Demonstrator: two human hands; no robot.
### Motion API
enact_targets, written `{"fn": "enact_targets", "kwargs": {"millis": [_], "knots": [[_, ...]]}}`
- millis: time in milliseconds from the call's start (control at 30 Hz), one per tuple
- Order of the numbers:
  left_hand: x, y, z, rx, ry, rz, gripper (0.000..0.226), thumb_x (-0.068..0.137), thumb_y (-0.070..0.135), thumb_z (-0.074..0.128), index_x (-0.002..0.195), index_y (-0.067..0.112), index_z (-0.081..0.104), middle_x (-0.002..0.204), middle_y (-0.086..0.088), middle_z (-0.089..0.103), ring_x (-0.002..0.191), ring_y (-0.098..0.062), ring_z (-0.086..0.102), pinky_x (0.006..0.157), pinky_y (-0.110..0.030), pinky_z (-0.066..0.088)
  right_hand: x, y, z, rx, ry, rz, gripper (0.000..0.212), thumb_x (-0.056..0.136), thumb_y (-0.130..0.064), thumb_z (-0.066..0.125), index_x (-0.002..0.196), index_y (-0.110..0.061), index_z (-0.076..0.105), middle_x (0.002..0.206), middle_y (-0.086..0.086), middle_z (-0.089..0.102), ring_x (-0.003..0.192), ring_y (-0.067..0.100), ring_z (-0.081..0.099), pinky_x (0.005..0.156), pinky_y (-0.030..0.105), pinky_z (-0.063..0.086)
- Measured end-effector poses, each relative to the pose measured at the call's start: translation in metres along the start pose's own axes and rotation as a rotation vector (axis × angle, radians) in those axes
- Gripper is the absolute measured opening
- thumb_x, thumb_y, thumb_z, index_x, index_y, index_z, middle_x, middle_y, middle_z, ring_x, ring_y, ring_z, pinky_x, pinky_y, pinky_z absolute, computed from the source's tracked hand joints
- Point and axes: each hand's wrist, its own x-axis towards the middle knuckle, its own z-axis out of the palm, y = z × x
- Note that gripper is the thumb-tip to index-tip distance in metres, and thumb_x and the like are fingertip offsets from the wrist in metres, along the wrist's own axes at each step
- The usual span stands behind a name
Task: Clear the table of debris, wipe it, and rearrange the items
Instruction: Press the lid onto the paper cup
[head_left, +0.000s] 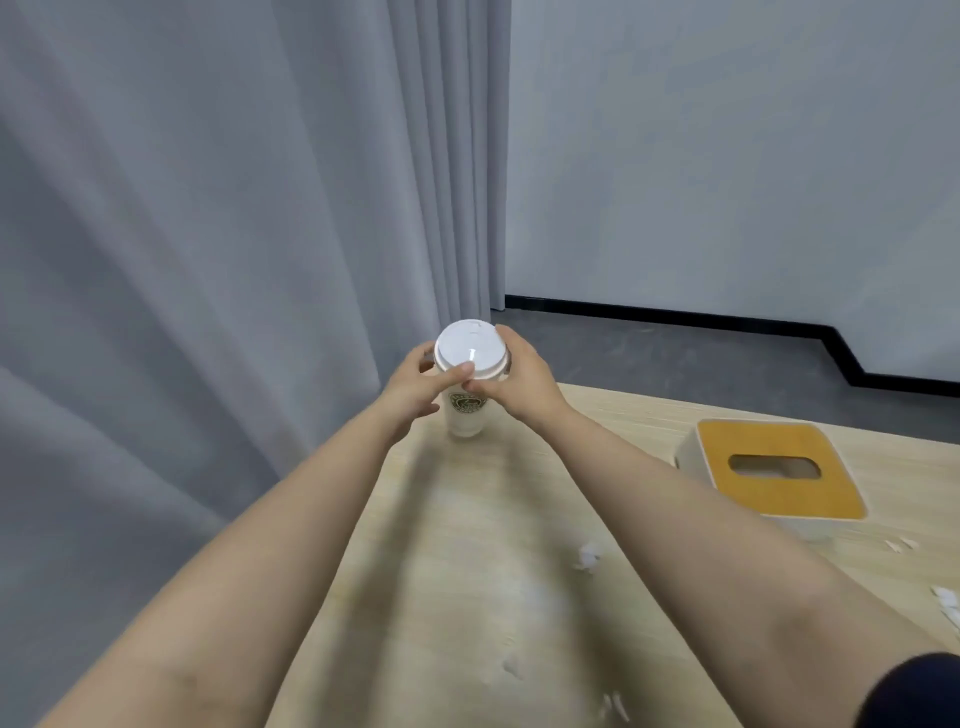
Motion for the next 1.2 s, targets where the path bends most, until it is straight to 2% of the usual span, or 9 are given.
{"fn": "enact_targets", "kwargs": {"millis": [133,200,400,533,700,833,1000,1133,1200], "knots": [[0.039,-0.002,-0.030,-0.030,0.025,-0.006,0.054,0.084,0.039,0.067,0.132,0.029,0.045,0.131,0.006,0.049,0.121,-0.015,0.047,0.086,-0.034,0.040,0.044,-0.010,0.029,-0.002,-0.013,-0.019,0.059,0.068,-0.019,0.081,0.119,-0.020,0.052,0.111,-0.008,0.056,0.103,0.011,0.051,0.078,0.021,0.038],[0.054,-0.004,-0.040,-0.058,0.067,-0.009,0.055,0.086,0.038,0.065,0.134,0.026,0.042,0.133,0.009,0.048,0.122,-0.012,0.046,0.087,-0.035,0.039,0.064,-0.012,0.043,0.012,-0.012,-0.016,0.063,0.068,-0.017,0.081,0.124,-0.019,0.050,0.115,-0.006,0.054,0.103,0.010,0.049,0.079,0.021,0.037],[0.085,-0.017,-0.058,-0.145,0.114,-0.090,0.055,0.088,0.036,0.063,0.136,0.025,0.040,0.131,0.011,0.052,0.121,-0.012,0.050,0.095,-0.041,0.042,0.103,-0.005,0.076,-0.050,-0.039,0.004,0.067,0.066,-0.022,0.081,0.125,-0.023,0.049,0.124,0.001,0.054,0.114,0.019,0.051,0.088,0.033,0.047],[0.091,-0.022,-0.061,-0.148,0.137,-0.114,0.051,0.090,0.032,0.060,0.136,0.024,0.039,0.126,0.010,0.052,0.115,-0.011,0.050,0.093,-0.040,0.042,0.112,0.001,0.085,-0.057,-0.055,0.003,0.070,0.066,-0.021,0.080,0.129,-0.022,0.048,0.125,0.002,0.054,0.116,0.019,0.049,0.090,0.030,0.045],[0.092,-0.024,-0.064,-0.134,0.137,-0.123,0.053,0.091,0.036,0.058,0.138,0.025,0.038,0.132,0.010,0.049,0.122,-0.013,0.047,0.095,-0.041,0.041,0.113,0.003,0.091,-0.076,-0.062,0.020,0.078,0.069,-0.026,0.079,0.137,-0.024,0.040,0.134,0.001,0.047,0.124,0.018,0.044,0.096,0.033,0.043],[0.090,-0.023,-0.066,-0.091,0.128,-0.148,0.058,0.091,0.039,0.057,0.142,0.026,0.032,0.140,0.008,0.042,0.120,-0.016,0.044,0.097,-0.042,0.039,0.108,0.001,0.091,-0.078,-0.077,0.052,0.090,0.073,-0.027,0.078,0.146,-0.022,0.026,0.147,0.002,0.034,0.133,0.019,0.035,0.106,0.039,0.037],[0.081,-0.022,-0.069,-0.022,0.170,-0.162,0.078,0.086,0.048,0.059,0.148,0.022,0.019,0.149,0.002,0.032,0.132,-0.020,0.038,0.101,-0.042,0.037,0.094,-0.001,0.077,-0.082,-0.088,0.042,0.093,0.075,-0.027,0.077,0.148,-0.021,0.019,0.153,-0.003,0.026,0.138,0.015,0.026,0.107,0.028,0.026],[0.064,-0.025,-0.055,0.065,0.206,-0.153,0.076,0.088,0.045,0.057,0.148,0.017,0.020,0.150,-0.002,0.032,0.133,-0.022,0.037,0.099,-0.038,0.037,0.072,0.010,0.051,-0.138,-0.077,0.070,0.093,0.077,-0.030,0.075,0.149,-0.023,0.016,0.155,-0.003,0.021,0.141,0.015,0.022,0.113,0.032,0.024],[0.052,-0.028,-0.043,0.100,0.185,-0.163,0.074,0.089,0.044,0.057,0.147,0.017,0.021,0.150,-0.002,0.031,0.133,-0.021,0.035,0.102,-0.037,0.035,0.057,0.018,0.032,-0.161,-0.062,0.093,0.091,0.079,-0.031,0.074,0.149,-0.025,0.016,0.154,-0.003,0.022,0.140,0.016,0.024,0.112,0.033,0.025]]}}
